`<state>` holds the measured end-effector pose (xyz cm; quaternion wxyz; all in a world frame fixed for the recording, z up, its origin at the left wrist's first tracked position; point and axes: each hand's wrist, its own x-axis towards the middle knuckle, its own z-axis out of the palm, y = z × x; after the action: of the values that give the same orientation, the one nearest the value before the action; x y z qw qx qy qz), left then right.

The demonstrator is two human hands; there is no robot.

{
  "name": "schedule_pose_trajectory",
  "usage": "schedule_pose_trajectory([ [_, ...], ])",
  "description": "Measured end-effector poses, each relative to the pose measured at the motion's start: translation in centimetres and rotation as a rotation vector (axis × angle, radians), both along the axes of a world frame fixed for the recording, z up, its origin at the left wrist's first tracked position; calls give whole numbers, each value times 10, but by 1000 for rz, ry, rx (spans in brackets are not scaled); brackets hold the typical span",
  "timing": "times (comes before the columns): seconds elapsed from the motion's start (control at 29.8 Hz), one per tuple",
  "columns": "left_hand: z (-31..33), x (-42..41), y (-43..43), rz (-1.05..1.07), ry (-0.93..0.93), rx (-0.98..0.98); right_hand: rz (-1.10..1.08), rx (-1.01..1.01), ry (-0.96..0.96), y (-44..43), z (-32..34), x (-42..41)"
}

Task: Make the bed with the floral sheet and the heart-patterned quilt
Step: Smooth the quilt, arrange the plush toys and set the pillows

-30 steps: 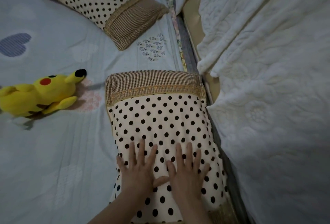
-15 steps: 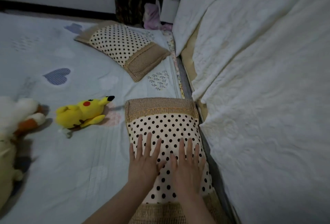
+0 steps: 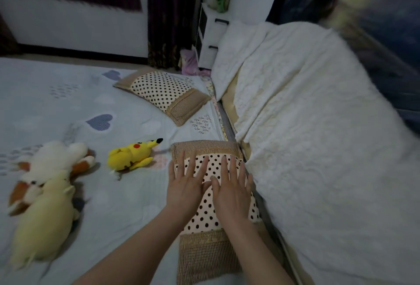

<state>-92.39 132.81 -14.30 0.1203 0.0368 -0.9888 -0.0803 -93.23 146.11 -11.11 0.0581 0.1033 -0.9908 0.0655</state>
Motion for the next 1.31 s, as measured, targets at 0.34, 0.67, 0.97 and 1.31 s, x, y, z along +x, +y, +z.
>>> schedule_pose_trajectory([
  [0.34, 20, 115, -73, 88, 118, -51, 118, -3, 35, -69, 23, 86],
  [0.67, 7, 219, -155, 350, 81, -54, 374, 35, 61, -158, 3, 160],
  [0.97, 14, 305, -258, 386, 74, -50, 428, -1, 54, -254, 1, 234],
  [1.31, 23, 387, -374, 523, 28, -2, 613, -41, 80, -388, 4, 305],
])
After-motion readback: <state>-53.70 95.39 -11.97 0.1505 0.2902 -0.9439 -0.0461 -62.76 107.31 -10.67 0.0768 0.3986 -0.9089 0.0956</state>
